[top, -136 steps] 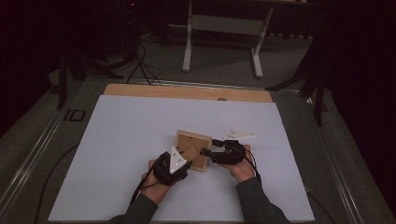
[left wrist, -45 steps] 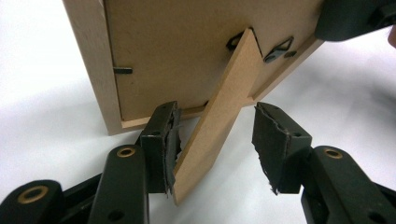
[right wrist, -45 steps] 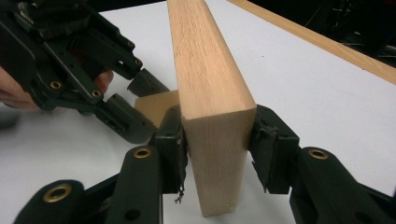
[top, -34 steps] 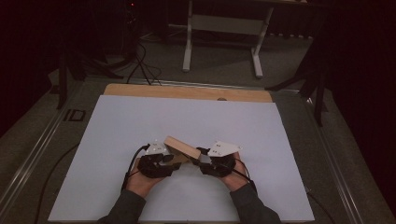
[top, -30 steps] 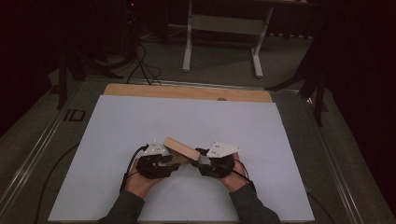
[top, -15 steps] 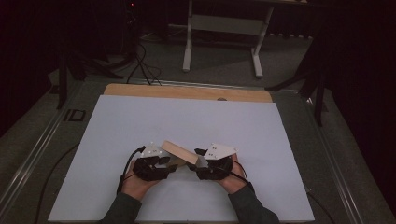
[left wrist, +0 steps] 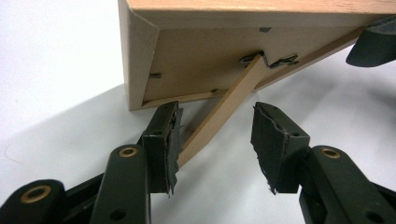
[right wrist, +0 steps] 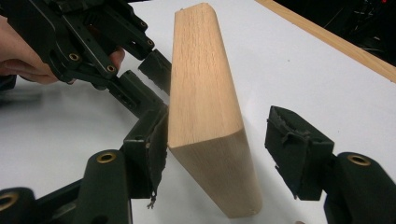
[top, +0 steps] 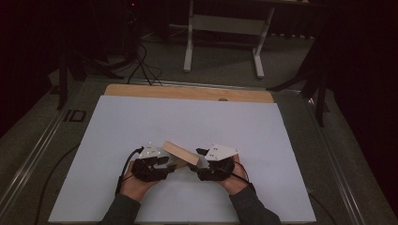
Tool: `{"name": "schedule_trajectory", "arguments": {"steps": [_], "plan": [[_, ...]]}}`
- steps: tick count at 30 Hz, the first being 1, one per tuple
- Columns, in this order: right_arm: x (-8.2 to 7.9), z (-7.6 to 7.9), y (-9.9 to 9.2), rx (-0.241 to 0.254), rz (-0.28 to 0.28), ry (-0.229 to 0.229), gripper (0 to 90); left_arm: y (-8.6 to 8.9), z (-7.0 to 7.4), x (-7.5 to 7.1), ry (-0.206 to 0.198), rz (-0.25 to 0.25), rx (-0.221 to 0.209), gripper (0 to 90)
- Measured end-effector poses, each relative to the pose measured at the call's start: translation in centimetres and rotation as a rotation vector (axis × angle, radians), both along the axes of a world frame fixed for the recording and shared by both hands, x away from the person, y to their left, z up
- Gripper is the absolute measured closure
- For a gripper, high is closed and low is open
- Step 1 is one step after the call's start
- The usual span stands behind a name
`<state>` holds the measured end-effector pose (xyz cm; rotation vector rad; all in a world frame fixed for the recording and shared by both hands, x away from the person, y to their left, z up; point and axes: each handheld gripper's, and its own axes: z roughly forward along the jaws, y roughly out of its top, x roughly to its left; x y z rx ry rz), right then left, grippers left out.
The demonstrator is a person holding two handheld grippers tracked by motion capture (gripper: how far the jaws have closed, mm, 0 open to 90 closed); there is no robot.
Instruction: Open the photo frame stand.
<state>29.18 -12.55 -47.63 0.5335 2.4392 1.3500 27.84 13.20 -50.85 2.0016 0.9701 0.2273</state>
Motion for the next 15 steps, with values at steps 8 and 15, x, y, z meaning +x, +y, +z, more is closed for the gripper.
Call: {"name": "schedule_trajectory", "arguments": {"steps": [8,15], "plan": [[-0.18,0.32,-0.03,0.012,-0.001,-0.007,38.5,0.00,0.21,-0.11,-0.012,0.003,0.001,52.2],[-0.30,0.69,-0.09,0.025,0.000,-0.009,38.1,0.20,0.54,-0.15,-0.024,0.005,-0.002,52.4]]}}
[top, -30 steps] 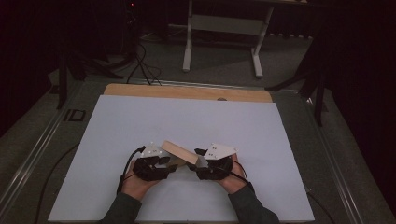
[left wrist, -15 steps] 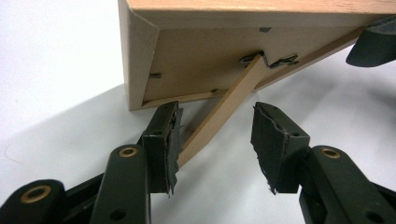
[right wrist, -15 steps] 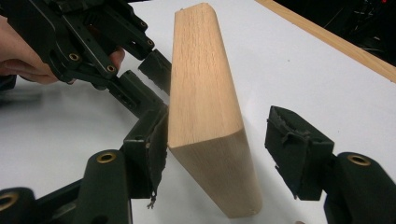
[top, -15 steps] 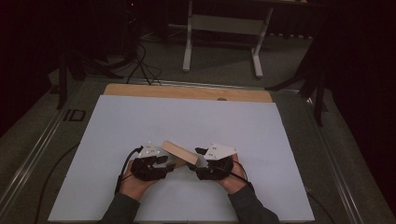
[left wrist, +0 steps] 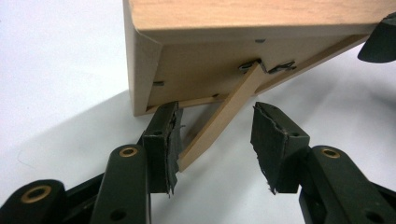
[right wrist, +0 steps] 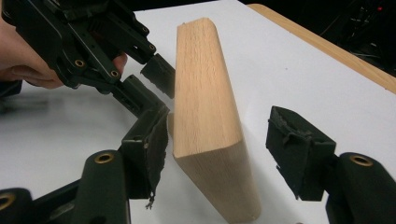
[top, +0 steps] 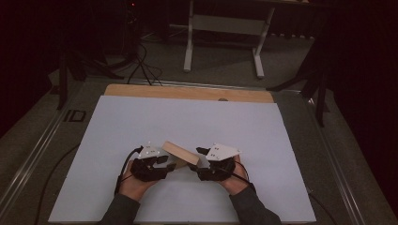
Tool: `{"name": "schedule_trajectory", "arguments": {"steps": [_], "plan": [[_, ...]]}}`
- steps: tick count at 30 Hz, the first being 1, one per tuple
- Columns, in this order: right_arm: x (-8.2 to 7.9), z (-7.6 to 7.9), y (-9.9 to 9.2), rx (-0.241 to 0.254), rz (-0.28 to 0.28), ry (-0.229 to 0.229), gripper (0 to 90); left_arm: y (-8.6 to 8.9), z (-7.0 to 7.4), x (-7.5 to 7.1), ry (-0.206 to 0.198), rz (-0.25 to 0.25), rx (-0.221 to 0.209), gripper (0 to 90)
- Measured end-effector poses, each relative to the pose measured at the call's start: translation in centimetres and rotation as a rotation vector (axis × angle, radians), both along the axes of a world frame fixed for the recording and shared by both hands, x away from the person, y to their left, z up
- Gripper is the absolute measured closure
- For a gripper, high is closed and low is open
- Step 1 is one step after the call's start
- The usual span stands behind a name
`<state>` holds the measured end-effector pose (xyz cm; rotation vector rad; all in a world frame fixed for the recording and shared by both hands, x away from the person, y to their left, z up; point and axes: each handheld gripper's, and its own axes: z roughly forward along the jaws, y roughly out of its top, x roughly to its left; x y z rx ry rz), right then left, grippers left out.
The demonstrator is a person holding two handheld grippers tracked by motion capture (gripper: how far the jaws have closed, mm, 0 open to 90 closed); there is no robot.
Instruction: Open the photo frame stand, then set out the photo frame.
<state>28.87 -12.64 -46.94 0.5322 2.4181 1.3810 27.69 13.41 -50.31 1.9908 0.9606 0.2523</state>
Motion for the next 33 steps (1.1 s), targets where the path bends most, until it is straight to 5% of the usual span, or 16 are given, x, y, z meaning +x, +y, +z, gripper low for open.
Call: {"name": "schedule_trajectory", "arguments": {"steps": [17,33], "plan": [[0.0,0.6,-0.4,0.029,-0.003,-0.008,38.3,0.3,0.6,-0.1,-0.017,0.004,-0.008,53.2],[0.2,1.7,-1.9,0.118,-0.033,-0.017,43.6,0.5,0.9,-0.3,-0.031,0.016,-0.014,56.8]]}}
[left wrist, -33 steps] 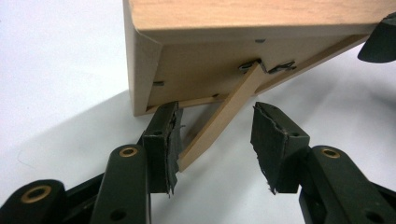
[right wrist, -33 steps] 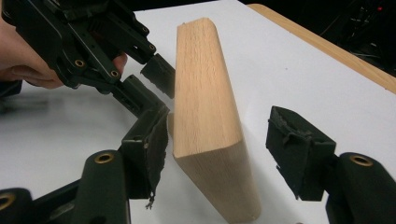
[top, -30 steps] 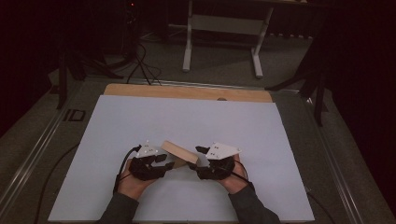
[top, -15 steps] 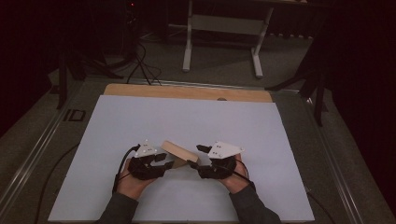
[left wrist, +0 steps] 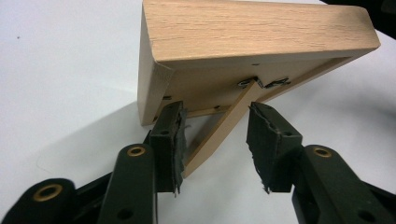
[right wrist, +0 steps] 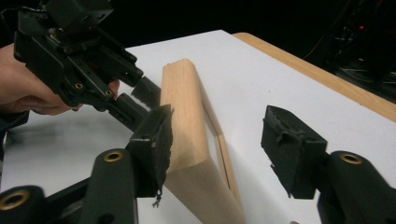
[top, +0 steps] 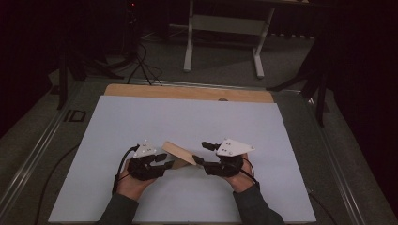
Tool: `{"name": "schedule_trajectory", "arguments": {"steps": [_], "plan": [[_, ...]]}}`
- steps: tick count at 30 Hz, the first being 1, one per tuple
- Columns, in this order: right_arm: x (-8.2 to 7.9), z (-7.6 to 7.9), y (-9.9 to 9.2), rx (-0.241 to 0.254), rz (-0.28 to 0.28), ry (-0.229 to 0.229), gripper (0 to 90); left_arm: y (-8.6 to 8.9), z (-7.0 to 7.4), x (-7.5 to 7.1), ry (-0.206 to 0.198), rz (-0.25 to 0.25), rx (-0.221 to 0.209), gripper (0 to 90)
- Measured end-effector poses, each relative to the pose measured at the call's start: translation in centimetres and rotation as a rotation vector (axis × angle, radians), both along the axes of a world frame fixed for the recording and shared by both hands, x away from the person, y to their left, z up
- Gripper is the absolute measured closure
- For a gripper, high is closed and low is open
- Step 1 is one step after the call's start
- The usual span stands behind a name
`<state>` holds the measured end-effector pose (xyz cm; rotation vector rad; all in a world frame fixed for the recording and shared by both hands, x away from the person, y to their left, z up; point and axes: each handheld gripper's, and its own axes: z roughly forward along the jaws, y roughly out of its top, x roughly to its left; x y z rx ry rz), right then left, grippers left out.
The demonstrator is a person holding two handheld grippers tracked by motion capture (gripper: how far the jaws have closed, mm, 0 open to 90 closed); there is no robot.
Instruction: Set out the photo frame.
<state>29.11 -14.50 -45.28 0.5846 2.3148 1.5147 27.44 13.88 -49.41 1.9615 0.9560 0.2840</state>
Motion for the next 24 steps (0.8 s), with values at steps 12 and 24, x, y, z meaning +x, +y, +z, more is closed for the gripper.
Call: {"name": "schedule_trajectory", "arguments": {"steps": [12,24], "plan": [[0.6,-0.1,-0.8,0.026,-0.049,0.027,58.0,0.0,0.2,-0.1,-0.010,0.017,0.001,60.7],[1.1,-0.9,-1.1,-0.002,-0.103,0.045,77.6,-0.3,0.0,0.0,-0.036,0.027,0.009,68.0]]}}
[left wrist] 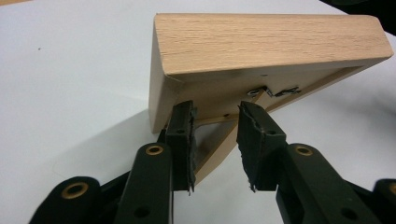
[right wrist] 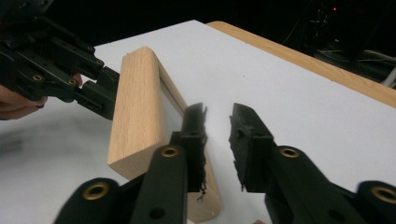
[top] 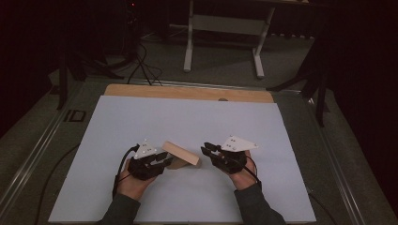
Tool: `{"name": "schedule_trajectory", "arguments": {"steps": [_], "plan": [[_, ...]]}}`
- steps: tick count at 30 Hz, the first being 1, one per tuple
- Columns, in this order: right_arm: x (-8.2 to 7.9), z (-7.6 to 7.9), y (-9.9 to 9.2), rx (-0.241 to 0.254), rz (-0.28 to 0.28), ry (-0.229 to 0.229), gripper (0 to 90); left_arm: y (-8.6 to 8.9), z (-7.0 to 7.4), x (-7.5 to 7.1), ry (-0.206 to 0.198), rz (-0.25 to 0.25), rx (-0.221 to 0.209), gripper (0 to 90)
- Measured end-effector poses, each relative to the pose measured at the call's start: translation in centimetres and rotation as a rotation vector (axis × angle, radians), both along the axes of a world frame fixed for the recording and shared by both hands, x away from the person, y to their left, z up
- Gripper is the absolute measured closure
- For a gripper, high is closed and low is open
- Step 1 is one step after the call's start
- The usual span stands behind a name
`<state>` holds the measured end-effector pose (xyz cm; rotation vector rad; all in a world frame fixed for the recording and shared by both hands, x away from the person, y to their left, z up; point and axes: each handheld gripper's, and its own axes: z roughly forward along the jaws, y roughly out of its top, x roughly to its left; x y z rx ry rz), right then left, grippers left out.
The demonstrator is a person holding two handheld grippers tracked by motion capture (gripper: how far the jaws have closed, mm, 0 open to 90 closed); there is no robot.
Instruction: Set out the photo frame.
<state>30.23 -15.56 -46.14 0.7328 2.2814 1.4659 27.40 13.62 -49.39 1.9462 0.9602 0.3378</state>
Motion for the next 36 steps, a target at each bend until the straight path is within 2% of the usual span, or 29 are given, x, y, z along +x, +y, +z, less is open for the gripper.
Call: {"name": "schedule_trajectory", "arguments": {"steps": [7,10,13,24,36], "plan": [[0.1,-0.7,0.3,-0.036,0.013,0.013,88.4,-0.5,-0.2,0.0,-0.006,-0.003,0.015,80.3],[0.1,-1.0,0.5,-0.049,0.015,0.024,89.5,-0.6,-0.3,0.1,-0.001,0.004,0.024,85.3],[0.2,-1.3,0.6,-0.058,0.021,0.029,89.6,-0.6,-0.4,0.2,0.003,0.014,0.012,88.9],[0.2,-1.9,1.2,-0.076,0.043,0.050,89.7,-1.0,-0.6,0.9,0.013,0.032,0.005,89.6],[-0.1,-2.1,1.6,-0.090,0.059,0.046,89.7,-1.2,-0.3,1.0,0.006,0.042,0.002,89.7]]}}
